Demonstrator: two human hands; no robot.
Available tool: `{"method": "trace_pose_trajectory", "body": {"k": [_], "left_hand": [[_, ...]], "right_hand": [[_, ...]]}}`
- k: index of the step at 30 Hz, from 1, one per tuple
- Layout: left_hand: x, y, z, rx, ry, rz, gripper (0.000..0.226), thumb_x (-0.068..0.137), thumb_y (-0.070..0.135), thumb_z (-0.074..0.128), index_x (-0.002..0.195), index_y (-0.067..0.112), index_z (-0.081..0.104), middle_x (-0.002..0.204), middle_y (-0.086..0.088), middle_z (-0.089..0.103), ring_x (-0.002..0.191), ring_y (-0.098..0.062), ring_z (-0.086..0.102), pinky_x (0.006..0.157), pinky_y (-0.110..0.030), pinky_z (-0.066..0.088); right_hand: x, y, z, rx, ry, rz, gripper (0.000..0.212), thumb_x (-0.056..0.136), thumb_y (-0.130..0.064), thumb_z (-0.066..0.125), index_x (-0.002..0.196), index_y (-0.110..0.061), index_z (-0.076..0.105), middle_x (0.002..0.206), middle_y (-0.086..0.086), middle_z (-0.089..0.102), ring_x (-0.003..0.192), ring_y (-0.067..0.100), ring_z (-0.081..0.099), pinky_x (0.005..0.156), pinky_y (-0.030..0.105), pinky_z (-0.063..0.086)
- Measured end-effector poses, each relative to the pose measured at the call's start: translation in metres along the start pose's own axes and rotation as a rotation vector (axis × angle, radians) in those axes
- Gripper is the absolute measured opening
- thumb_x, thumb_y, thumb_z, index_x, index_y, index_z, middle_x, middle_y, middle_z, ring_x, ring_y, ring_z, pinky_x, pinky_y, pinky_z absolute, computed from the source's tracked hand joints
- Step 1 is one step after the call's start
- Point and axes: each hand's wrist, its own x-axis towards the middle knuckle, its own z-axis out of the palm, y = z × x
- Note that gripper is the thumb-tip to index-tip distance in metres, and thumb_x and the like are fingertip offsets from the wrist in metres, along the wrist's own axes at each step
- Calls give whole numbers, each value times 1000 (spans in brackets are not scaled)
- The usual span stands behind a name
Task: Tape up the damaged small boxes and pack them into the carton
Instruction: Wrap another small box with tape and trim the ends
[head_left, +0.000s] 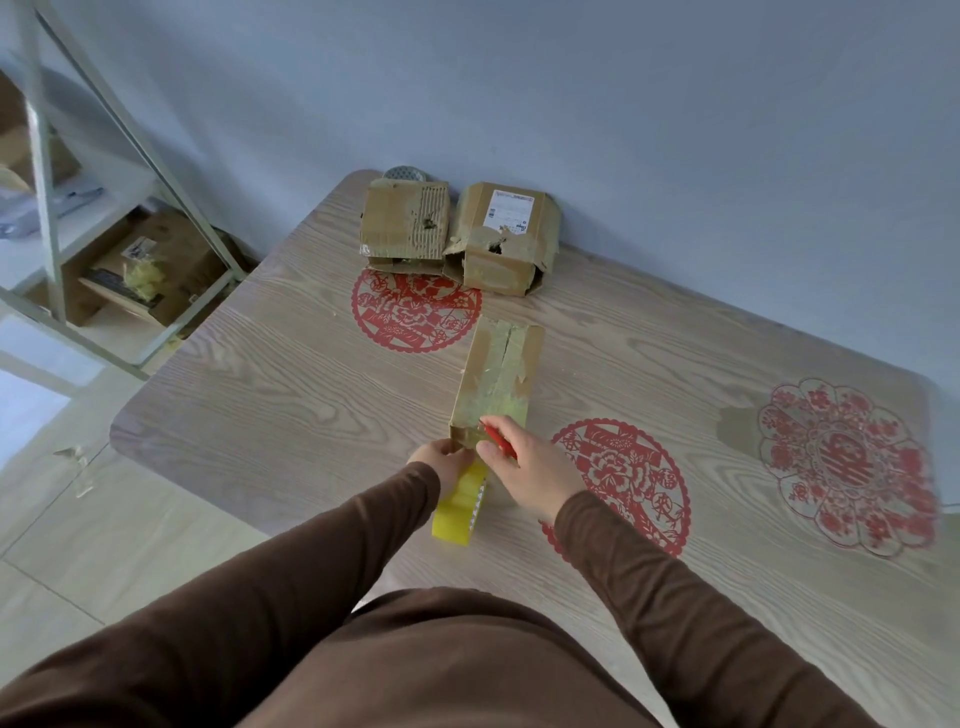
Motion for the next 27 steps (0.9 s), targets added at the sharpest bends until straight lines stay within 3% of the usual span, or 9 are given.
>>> {"method": "trace_pose_trajectory", "body": {"k": [2, 4, 6, 8, 15, 21, 27], "left_hand": [[-1, -8, 3, -28, 38, 16, 17, 99, 31, 59, 103, 18, 70, 73, 3, 61, 60, -11, 56, 51, -21, 43], [-4, -18, 7, -81, 71, 13, 16, 98, 31, 61, 93, 18, 69, 69, 2, 58, 60, -15, 53, 53, -24, 42], [-4, -23, 10, -95, 108, 43, 17, 97, 28, 62, 91, 15, 71, 67, 3, 56, 63, -17, 52, 54, -24, 41], [-4, -23, 12, -77, 141, 72, 16, 95, 27, 63, 88, 16, 72, 65, 3, 55, 60, -15, 50, 50, -19, 39], [-4, -23, 13, -41, 156, 78, 16, 93, 28, 65, 88, 15, 73, 67, -3, 55, 59, -17, 48, 55, -26, 40], [-4, -20, 13, -51, 166, 73, 17, 87, 35, 66, 83, 21, 74, 72, -7, 66, 66, -20, 57, 67, -35, 52], [-4, -19, 10, 76, 218, 84, 14, 89, 33, 69, 87, 19, 72, 67, 5, 54, 68, -20, 52, 63, -26, 38]], "right_hand": [[-7, 5, -3, 27, 6, 25, 32, 106, -44, 35, 128, -23, 47, 109, -3, 65, 92, 18, 61, 75, 36, 48], [-14, 15, -2, -96, 19, 35, 21, 107, -37, 34, 112, -20, 46, 83, -8, 57, 72, 18, 56, 60, 35, 38], [-19, 22, 1, -225, -1, 52, 18, 107, -35, 36, 103, -21, 47, 72, -9, 53, 66, 18, 56, 55, 34, 35], [-19, 24, 5, -268, 2, 69, 21, 106, -36, 37, 100, -20, 49, 73, -6, 57, 66, 19, 57, 54, 34, 34], [-6, 18, 12, -317, 32, 117, 23, 106, -37, 38, 94, -21, 49, 75, -1, 62, 69, 23, 59, 57, 34, 37], [-3, 13, 16, -399, 82, 153, 28, 106, -41, 39, 99, -21, 56, 82, -1, 66, 71, 21, 59, 58, 32, 37], [-9, 25, 8, -486, 39, 193, 24, 102, -41, 51, 101, -23, 67, 83, -4, 68, 71, 16, 61, 60, 30, 47]]}}
